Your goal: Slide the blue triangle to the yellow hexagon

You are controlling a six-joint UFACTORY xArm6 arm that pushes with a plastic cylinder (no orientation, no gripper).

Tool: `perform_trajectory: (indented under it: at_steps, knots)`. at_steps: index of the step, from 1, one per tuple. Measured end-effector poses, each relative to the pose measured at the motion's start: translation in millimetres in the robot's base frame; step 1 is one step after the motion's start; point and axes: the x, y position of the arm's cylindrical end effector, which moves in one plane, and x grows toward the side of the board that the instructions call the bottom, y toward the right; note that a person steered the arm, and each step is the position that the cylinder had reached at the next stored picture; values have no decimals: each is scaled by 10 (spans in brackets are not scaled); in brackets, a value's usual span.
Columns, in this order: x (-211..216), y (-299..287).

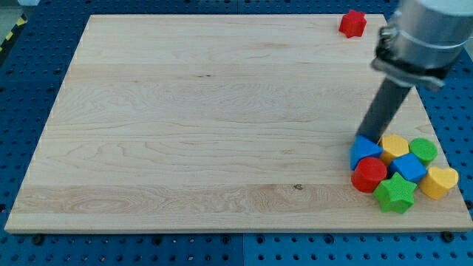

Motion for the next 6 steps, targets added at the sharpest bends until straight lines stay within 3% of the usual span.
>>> perform_trajectory:
  at_steps: [2, 3, 4, 6]
  knots:
    - [222, -1269]
    - [691, -1288]
    - [990, -757]
    - [741, -565]
